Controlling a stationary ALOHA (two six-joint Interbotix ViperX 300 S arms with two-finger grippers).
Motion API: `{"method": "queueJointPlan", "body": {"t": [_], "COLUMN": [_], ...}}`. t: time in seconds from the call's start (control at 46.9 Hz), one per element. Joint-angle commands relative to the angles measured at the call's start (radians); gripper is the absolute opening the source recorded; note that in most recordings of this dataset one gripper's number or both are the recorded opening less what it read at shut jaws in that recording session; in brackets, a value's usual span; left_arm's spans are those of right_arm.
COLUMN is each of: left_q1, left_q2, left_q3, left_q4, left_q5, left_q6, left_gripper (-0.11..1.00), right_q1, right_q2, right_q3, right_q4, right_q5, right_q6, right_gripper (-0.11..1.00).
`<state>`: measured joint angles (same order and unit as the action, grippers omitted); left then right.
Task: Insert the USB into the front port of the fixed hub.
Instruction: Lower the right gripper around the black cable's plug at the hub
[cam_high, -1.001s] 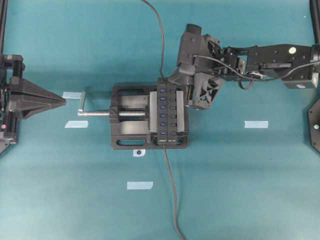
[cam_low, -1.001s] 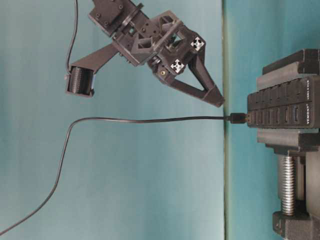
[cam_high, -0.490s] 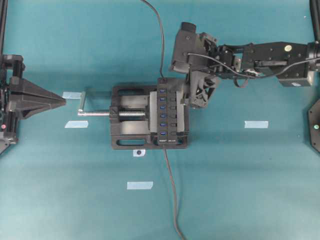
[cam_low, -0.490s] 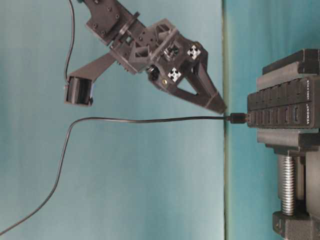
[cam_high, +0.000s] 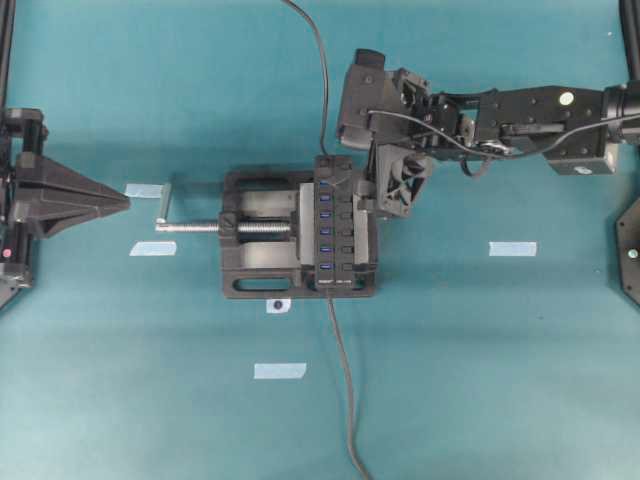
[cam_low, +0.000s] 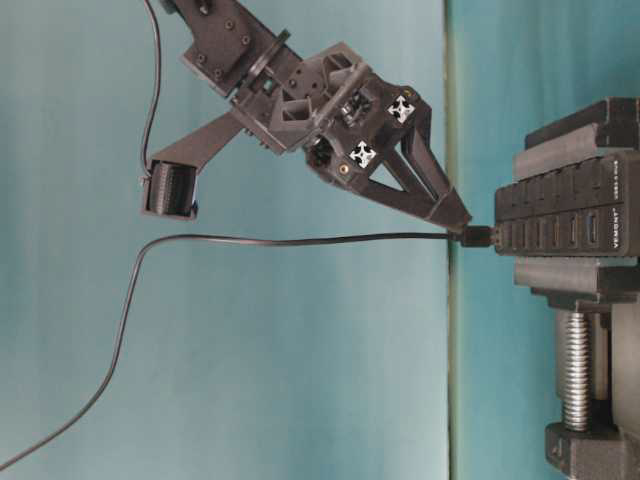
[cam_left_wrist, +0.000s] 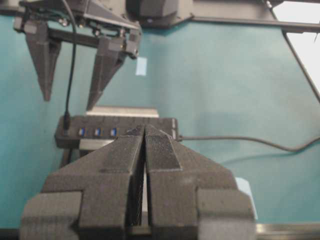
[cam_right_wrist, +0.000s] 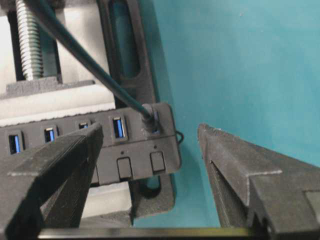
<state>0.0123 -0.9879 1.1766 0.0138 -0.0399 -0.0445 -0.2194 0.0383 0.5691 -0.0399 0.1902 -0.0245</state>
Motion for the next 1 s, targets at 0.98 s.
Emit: {"method": "queueJointPlan", "body": {"t": [0.98], "left_q1": [0.002], "left_q2": [-0.015], "left_q3": [-0.012], "left_q4": [0.003], "left_q5": [-0.006], "left_q6": [0.000], "left_gripper": [0.00], "right_q1": [-0.003], "right_q2": [0.014], "right_q3": [-0.011], "right_q4": [-0.002], "right_q5": [-0.097], "right_q6": [-0.009], "right_gripper": [0.79]}}
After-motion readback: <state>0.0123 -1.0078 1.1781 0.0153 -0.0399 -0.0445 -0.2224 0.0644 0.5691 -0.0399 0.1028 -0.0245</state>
